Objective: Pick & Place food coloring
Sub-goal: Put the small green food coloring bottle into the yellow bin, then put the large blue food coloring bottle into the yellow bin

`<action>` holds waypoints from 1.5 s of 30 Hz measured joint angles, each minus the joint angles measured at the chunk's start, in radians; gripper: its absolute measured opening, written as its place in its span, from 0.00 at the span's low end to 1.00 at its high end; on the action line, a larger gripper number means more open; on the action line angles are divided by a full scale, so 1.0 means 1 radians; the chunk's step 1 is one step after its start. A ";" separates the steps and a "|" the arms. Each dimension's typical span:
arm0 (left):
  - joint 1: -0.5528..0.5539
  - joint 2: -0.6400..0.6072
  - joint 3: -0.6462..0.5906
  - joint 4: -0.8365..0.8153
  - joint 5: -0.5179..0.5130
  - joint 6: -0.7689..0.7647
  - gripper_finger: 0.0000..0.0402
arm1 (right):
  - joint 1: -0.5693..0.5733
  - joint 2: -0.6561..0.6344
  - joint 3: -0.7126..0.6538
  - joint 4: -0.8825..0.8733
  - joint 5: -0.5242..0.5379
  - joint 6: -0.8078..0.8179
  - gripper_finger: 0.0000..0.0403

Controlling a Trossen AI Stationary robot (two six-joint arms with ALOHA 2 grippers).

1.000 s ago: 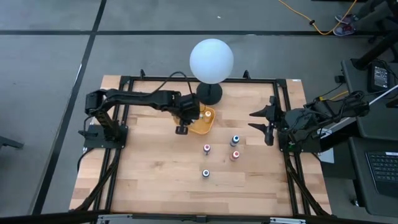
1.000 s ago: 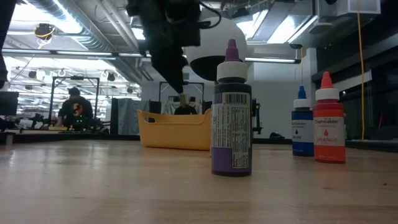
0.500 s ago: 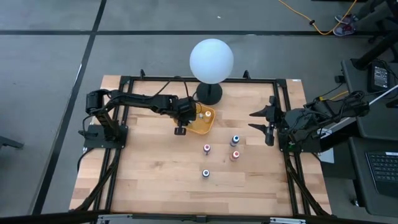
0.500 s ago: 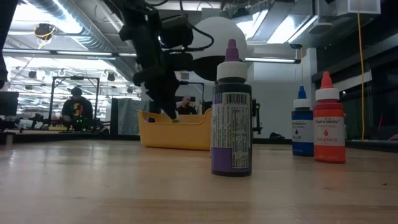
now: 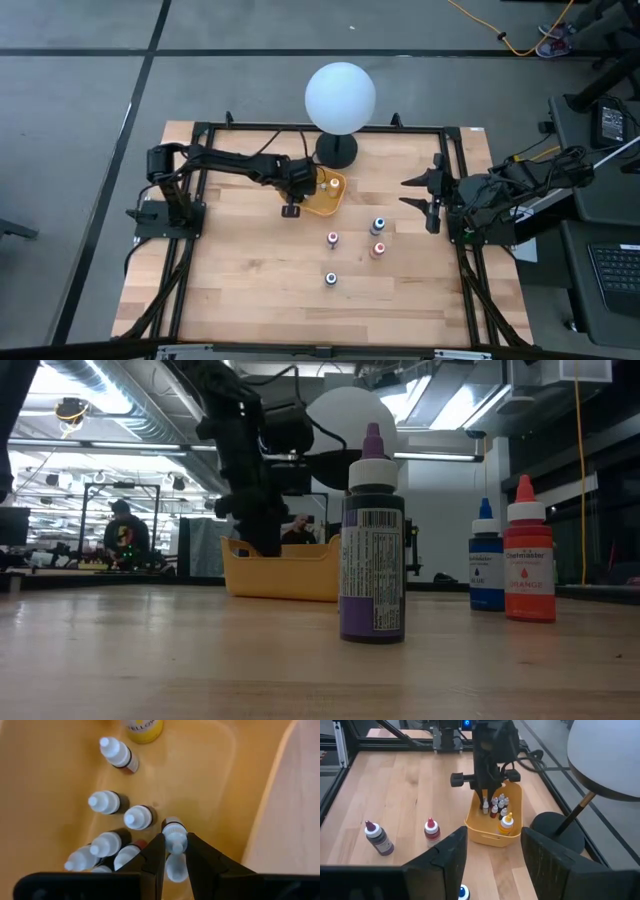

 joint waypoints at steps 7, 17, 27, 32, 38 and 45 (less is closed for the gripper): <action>0.000 0.020 0.000 0.005 -0.007 -0.017 0.15 | 0.000 0.000 0.000 0.000 0.000 0.003 0.46; 0.007 0.020 0.000 0.001 -0.034 -0.052 0.22 | 0.000 0.000 0.000 -0.001 0.000 0.002 0.46; 0.006 0.020 0.001 0.001 -0.035 -0.072 0.31 | 0.000 0.000 0.000 -0.003 -0.008 0.000 0.46; 0.005 0.020 0.030 -0.018 -0.035 -0.078 0.33 | 0.000 0.000 0.000 -0.005 -0.009 -0.003 0.46; 0.005 0.020 0.088 -0.084 -0.043 -0.073 0.34 | 0.000 0.000 0.000 -0.010 -0.010 -0.003 0.46; 0.006 -0.069 0.130 -0.248 -0.028 -0.062 0.32 | 0.000 0.000 0.000 -0.031 -0.043 -0.004 0.46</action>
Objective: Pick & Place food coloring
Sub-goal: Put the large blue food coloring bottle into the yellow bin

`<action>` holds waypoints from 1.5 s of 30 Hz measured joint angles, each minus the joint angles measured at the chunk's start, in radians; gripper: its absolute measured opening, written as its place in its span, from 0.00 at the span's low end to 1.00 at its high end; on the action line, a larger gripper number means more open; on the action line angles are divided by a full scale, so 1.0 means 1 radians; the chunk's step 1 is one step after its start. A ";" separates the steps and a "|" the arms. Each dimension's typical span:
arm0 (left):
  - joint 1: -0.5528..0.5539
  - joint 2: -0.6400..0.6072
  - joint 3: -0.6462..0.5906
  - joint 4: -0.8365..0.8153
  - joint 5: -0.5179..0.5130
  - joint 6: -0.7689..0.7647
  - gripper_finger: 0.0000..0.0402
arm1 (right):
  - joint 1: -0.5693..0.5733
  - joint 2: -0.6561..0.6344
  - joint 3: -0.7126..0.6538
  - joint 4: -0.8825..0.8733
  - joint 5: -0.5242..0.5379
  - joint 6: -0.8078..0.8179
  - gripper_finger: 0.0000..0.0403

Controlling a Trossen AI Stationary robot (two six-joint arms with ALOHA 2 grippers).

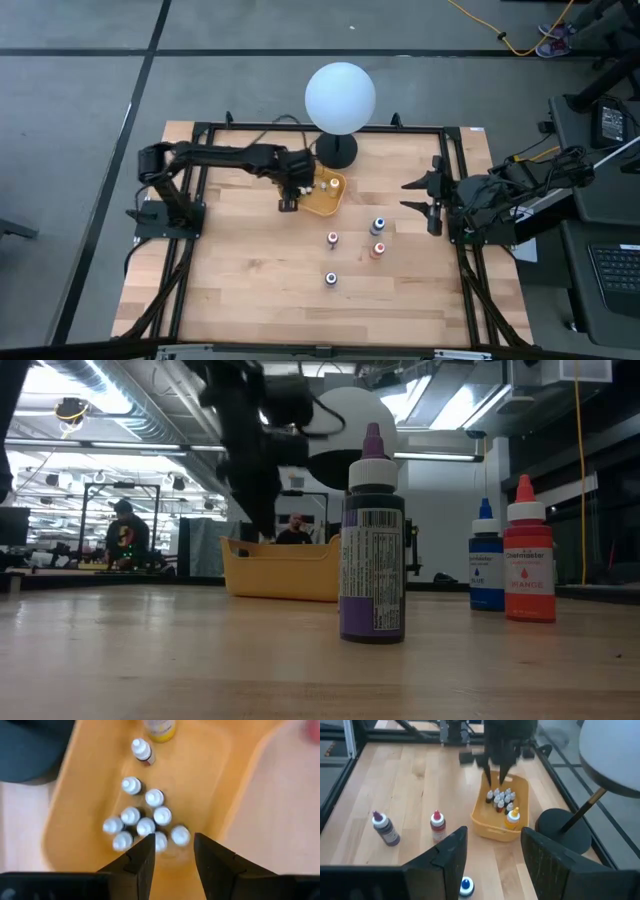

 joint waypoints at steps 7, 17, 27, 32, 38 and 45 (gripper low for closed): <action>-0.089 -0.282 0.002 -0.029 0.035 -0.114 0.32 | 0.000 0.005 0.000 -0.015 -0.040 -0.027 0.46; -0.268 -0.519 -0.090 -0.066 -0.270 -0.348 0.29 | -0.052 0.056 -0.090 -0.015 -0.020 0.048 0.46; -0.304 -0.630 -0.225 -0.057 -0.333 -0.385 0.26 | -0.101 0.075 -0.285 0.094 -0.170 0.357 0.67; -0.304 -0.639 -0.246 -0.010 -0.347 -0.311 0.27 | -0.125 0.146 -0.333 0.130 -0.191 0.477 0.75; -0.304 -0.639 -0.251 0.000 -0.319 -0.223 0.26 | -0.183 0.275 -0.348 0.188 -0.203 0.506 0.73; -0.297 -0.644 -0.251 0.005 -0.318 -0.201 0.25 | -0.242 0.415 -0.348 0.295 -0.342 0.457 0.71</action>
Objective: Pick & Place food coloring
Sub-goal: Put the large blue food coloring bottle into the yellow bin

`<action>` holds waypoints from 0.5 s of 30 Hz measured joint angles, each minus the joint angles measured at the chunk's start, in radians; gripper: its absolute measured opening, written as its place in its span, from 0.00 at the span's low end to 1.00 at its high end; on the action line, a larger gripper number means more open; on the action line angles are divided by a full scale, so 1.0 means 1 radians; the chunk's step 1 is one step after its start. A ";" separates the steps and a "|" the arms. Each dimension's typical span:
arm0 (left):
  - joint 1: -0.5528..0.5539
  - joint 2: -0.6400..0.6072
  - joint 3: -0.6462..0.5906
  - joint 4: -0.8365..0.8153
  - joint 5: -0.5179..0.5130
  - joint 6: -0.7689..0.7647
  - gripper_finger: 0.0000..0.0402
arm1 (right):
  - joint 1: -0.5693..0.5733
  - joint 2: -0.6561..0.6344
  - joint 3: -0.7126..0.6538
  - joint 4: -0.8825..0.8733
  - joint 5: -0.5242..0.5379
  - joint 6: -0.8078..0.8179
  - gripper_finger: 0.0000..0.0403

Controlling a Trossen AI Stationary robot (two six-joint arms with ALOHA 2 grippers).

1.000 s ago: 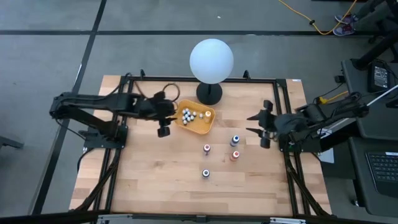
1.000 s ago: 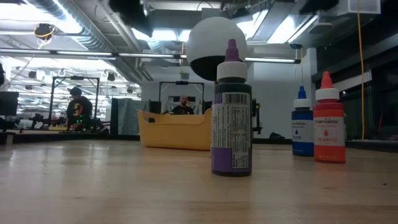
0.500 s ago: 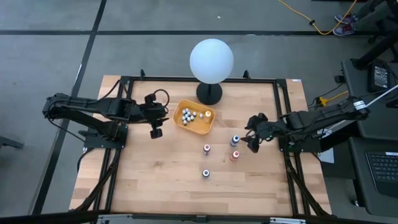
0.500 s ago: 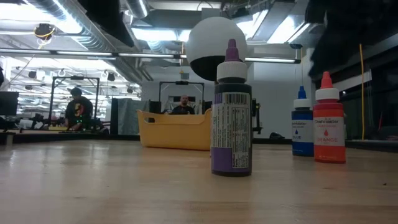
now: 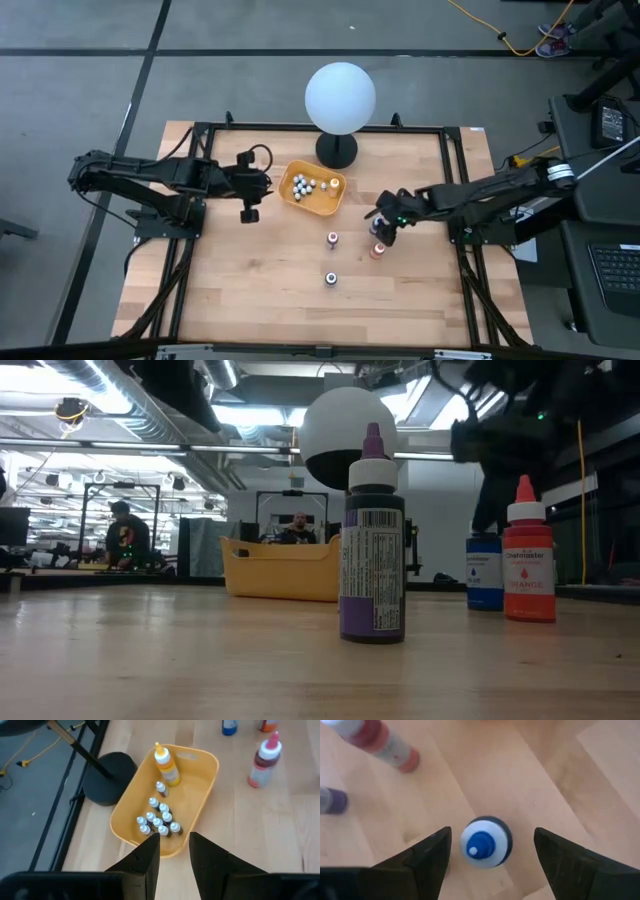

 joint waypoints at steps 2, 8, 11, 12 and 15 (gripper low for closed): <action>0.009 0.000 0.000 0.028 0.000 -0.005 0.25 | -0.011 0.019 0.000 0.005 -0.017 0.001 0.70; 0.032 -0.002 0.000 0.048 0.016 -0.003 0.25 | -0.029 0.026 0.000 0.015 -0.010 0.018 0.67; 0.036 -0.002 0.000 0.048 0.016 -0.013 0.25 | -0.034 0.026 0.000 0.013 -0.018 0.018 0.60; 0.036 -0.002 0.000 0.048 0.016 -0.013 0.25 | -0.035 0.026 0.000 0.013 -0.025 0.018 0.57; 0.036 -0.002 0.000 0.048 0.016 -0.007 0.25 | -0.035 0.026 0.000 0.012 -0.052 0.019 0.45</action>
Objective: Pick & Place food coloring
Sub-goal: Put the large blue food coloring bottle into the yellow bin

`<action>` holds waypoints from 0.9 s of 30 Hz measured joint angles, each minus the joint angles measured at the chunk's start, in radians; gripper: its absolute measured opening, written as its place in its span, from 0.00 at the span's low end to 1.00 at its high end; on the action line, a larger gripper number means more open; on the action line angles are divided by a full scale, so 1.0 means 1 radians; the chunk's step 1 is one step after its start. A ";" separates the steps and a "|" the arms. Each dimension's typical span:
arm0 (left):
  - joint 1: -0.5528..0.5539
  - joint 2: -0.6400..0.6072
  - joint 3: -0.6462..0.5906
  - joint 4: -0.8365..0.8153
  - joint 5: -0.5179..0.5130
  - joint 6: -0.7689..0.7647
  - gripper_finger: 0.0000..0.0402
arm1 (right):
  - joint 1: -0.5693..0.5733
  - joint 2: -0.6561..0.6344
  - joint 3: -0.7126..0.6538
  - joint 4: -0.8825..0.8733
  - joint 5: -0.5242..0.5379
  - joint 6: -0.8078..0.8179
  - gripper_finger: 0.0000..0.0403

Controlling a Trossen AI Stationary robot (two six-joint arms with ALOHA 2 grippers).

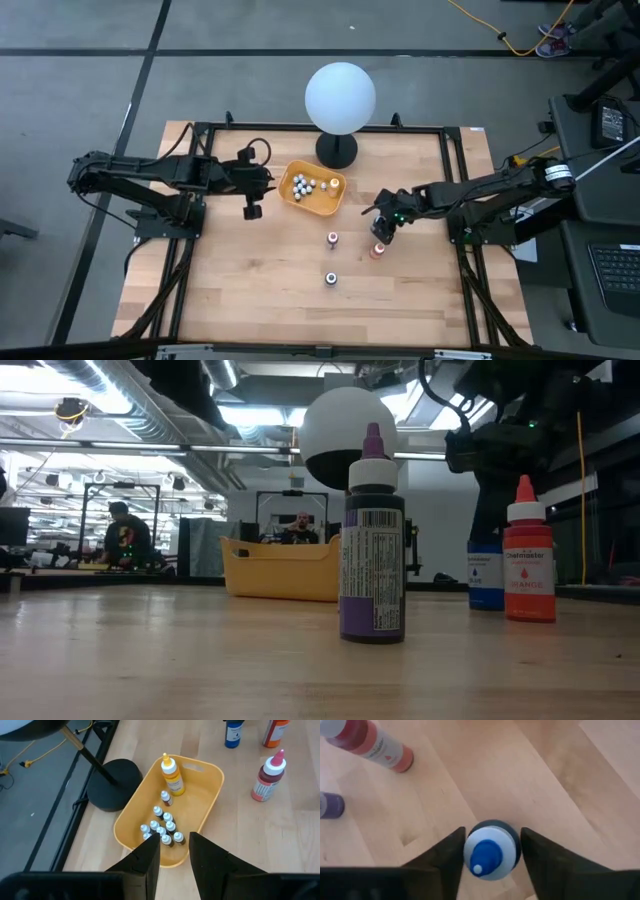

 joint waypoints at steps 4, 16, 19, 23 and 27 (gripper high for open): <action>0.000 0.000 0.000 0.000 -0.001 0.009 0.24 | 0.001 -0.001 0.002 0.004 -0.022 0.005 0.36; 0.000 -0.015 0.000 -0.001 -0.014 0.017 0.23 | -0.055 0.000 0.357 -0.144 -0.008 -0.164 0.36; 0.000 -0.036 0.000 -0.001 -0.040 0.017 0.23 | -0.087 0.027 0.503 -0.207 -0.008 -0.250 0.36; 0.000 -0.069 0.000 -0.001 -0.079 0.017 0.23 | -0.124 0.127 0.697 -0.319 -0.006 -0.350 0.36; 0.000 -0.096 0.000 0.000 -0.107 0.010 0.23 | -0.149 0.263 0.868 -0.416 -0.009 -0.457 0.36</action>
